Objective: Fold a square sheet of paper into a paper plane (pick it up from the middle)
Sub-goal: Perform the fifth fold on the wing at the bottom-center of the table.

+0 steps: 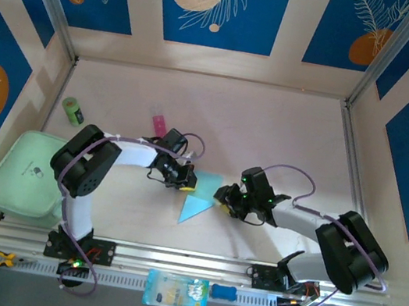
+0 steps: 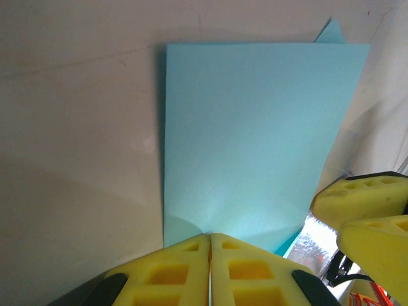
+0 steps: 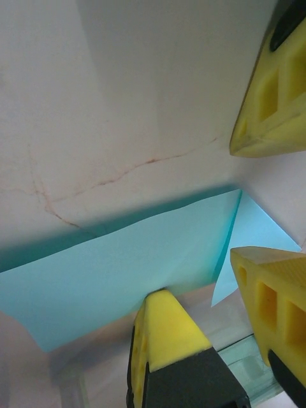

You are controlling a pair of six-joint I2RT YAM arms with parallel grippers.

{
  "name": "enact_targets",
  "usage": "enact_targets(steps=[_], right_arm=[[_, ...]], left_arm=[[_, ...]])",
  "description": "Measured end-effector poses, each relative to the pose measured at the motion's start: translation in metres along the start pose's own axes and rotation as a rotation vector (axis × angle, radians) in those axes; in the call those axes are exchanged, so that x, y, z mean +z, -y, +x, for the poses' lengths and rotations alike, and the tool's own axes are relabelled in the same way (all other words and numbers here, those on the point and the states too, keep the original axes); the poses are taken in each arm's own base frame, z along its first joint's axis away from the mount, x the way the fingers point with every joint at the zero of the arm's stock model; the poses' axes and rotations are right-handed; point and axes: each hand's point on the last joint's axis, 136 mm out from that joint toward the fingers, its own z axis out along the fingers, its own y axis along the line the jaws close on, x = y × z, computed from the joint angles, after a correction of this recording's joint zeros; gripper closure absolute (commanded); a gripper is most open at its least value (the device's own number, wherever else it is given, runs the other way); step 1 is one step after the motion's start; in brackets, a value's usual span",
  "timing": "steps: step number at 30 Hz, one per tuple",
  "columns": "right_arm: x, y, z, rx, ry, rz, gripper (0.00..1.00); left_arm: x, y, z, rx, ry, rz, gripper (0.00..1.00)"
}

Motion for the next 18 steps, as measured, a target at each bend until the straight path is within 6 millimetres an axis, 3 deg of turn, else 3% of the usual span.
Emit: enact_targets(steps=[18], right_arm=[[0.011,-0.011,-0.002,-0.003,-0.040,-0.044,0.69]], left_arm=[[0.000,0.000,0.000,0.019,0.000,0.000,0.92]])
